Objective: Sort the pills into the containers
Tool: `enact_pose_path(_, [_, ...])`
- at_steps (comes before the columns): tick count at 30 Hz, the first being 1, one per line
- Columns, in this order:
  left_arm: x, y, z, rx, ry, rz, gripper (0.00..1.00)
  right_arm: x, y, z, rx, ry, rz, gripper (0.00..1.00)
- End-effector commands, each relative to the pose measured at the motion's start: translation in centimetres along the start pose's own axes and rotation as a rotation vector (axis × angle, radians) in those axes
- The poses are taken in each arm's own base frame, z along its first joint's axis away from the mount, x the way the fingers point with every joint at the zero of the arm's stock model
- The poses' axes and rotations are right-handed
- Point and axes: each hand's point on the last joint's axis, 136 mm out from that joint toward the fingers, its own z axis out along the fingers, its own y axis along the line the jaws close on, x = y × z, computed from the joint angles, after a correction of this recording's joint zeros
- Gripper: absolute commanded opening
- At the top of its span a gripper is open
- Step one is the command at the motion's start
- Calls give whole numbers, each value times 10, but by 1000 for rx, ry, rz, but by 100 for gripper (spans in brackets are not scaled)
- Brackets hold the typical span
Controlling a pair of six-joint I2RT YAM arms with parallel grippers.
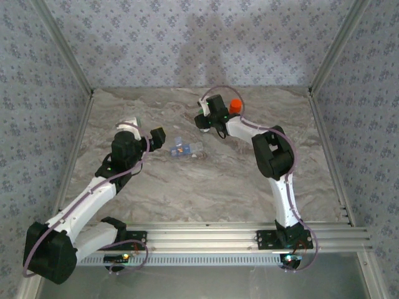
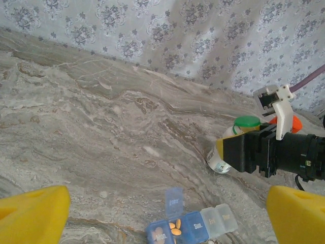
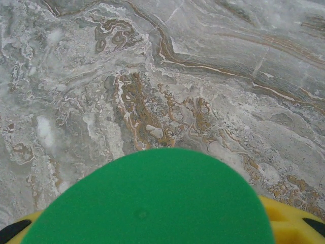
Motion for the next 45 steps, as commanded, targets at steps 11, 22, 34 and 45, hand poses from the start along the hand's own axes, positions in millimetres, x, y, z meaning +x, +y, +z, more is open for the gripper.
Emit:
enact_pose_path(11, [1, -4, 3, 14, 1, -15, 99, -8, 7, 5, 36, -17, 18, 42])
enact_pose_path(22, [0, -6, 14, 0, 27, -23, 98, -27, 9, -28, -9, -54, 55, 67])
enact_pose_path(34, [-4, -16, 67, -14, 133, -108, 96, -55, 6, -92, -123, -128, 138, 69])
enact_pose_path(45, [18, -66, 165, 154, 325, -193, 75, -72, -21, -74, -207, -148, 285, 53])
